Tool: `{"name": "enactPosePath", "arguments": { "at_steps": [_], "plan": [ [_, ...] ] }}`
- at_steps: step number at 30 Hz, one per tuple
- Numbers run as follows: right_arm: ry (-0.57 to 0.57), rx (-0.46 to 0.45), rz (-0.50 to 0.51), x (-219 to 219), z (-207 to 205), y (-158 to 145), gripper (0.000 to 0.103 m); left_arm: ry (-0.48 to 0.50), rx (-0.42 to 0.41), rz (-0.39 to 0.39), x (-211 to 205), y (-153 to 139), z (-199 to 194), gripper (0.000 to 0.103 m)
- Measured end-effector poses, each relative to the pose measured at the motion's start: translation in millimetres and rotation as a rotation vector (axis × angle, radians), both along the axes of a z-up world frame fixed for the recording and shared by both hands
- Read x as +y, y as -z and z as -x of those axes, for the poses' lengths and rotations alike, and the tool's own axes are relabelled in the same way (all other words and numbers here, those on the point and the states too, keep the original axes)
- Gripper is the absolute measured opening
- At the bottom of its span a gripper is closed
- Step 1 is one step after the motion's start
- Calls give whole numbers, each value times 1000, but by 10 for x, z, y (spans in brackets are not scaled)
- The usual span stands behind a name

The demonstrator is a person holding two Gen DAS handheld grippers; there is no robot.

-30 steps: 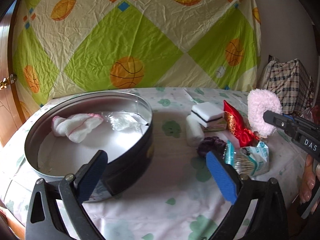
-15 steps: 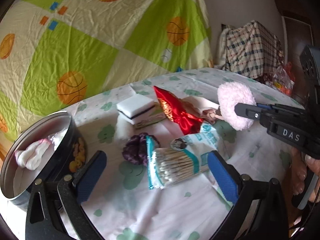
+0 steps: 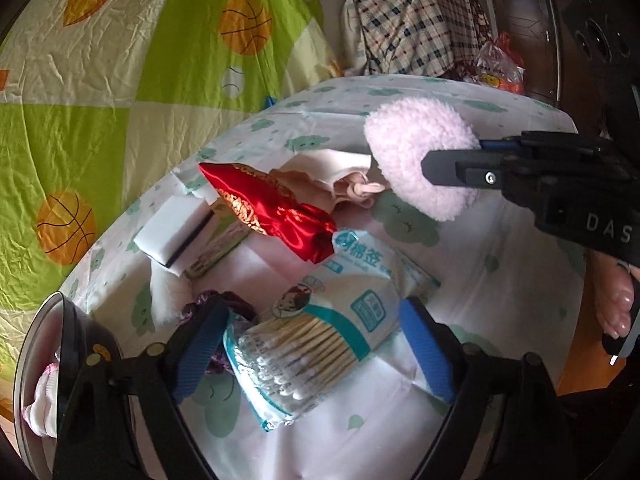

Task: Organize soft objects
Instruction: 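Grasp the cotton-swab pack with the left gripper while the right gripper holds the pompom sock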

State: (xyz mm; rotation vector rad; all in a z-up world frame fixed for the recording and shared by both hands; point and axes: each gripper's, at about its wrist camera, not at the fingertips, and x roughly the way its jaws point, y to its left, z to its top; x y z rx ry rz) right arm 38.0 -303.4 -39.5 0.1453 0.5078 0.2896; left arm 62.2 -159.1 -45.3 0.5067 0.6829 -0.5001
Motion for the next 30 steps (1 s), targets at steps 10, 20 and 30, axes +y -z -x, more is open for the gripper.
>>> {"name": "enactPosePath", "arguments": {
  "at_steps": [10,20,30],
  "plan": [
    [-4,5,-8,45,-19,20,16,68,12,9,-50,47,101,41],
    [7,4,-14,38,-22,24,16,27,24,123,51,-8,54,16],
    [20,-4,-30,8,-6,28,16,29,54,234,222,-71,33,5]
  ]
}}
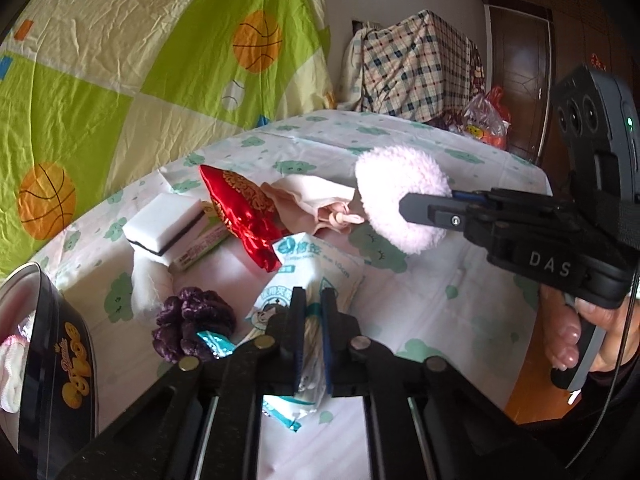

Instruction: Organize soft objects

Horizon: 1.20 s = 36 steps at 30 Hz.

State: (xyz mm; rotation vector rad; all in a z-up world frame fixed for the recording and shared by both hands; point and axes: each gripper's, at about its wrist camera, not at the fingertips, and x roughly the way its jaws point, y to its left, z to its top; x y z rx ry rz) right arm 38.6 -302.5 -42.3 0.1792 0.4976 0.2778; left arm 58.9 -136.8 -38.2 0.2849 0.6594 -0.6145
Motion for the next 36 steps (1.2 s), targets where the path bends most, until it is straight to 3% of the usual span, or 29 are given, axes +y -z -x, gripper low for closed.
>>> {"name": "enactPosePath", "arguments": {
  "at_steps": [4,6,7,8,9,12,17,23,36],
  "plan": [
    [-2,-1,-8,4,6,6,16,2,24,-2,-12,7,-44,14],
    [-3,-1,-12,-5,5,8,16,-9,21,-18,-32,11,-71,33],
    [-4,-1,-14,-6,6,9,16,-15,17,-23,-39,9,-82,56],
    [-3,-2,-15,-8,9,9,16,-15,17,-20,-42,0,-90,69],
    [-2,-2,-15,-12,10,11,16,0,30,-14,-55,0,-104,70],
    [-1,0,-20,-19,8,17,16,4,69,-65,-134,71,-173,66],
    [0,4,-28,-20,4,38,16,-7,81,-89,-163,112,-174,43],
    [-4,-6,-33,-3,22,26,16,11,-16,-111,-182,98,14,26],
    [-13,-50,-36,89,52,-57,16,-86,-141,89,189,-130,134,23]
  ]
}}
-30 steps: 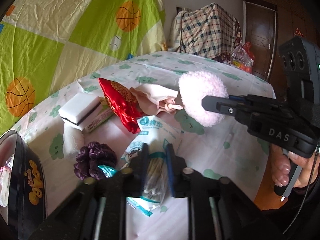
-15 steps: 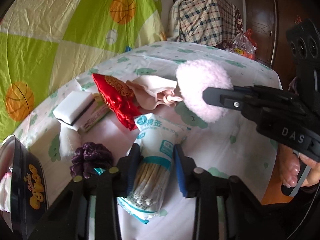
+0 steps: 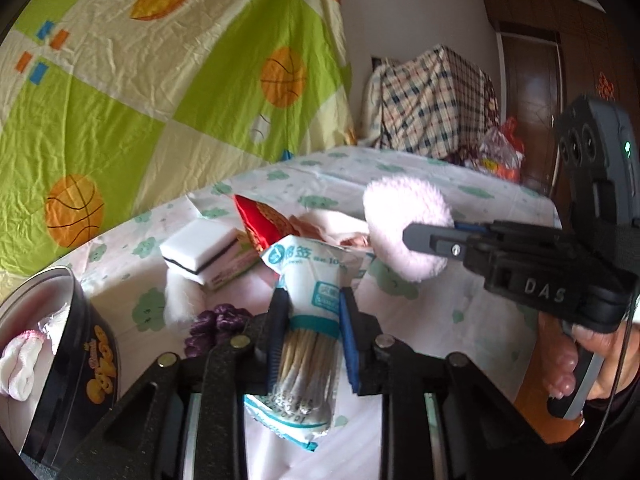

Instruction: Organize soft objects

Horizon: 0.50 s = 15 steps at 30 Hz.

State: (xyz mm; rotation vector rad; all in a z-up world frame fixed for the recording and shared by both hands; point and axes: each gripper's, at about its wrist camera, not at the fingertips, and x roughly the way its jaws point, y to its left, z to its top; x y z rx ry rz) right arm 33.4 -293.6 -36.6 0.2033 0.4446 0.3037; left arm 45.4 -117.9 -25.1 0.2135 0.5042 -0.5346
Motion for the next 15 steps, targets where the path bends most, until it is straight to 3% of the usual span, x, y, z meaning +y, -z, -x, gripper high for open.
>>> {"name": "enactPosePath", "arguments": {
  "at_steps": [7,15],
  "plan": [
    [-12,-18,20,146,-86,-26,16,-94,-42,103,243,-75,9,23],
    [-8,-42,55,286,-163,-133,16,-198,-101,130,386,-101,59,23]
  ]
}}
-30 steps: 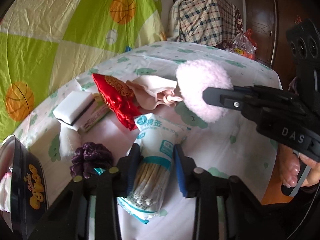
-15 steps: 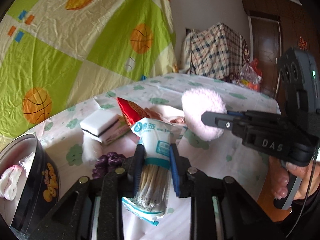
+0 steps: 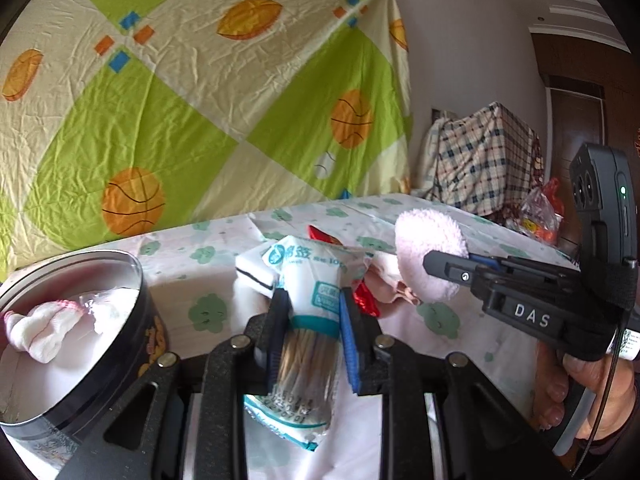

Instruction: Organize soft objects

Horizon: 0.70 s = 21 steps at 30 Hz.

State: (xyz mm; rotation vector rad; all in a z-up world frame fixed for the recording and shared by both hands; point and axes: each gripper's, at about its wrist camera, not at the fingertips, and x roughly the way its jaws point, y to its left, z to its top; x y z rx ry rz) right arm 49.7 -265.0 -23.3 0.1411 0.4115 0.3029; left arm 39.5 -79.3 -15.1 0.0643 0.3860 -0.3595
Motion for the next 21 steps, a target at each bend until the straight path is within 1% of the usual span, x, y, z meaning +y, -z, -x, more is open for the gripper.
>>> {"name": "enactPosePath", "arguments": {
  "at_steps": [7,14,21],
  "plan": [
    [-16,2,36,206,-95,-45,16,-46,-20,18,123,-3,32,23],
    [-25,2,46,302,-94,-46,16,-95,-50,35,222,-19,73,23],
    [-49,-1,70,469,-82,-43,16,-125,-60,59,316,-23,96,23]
  ]
}}
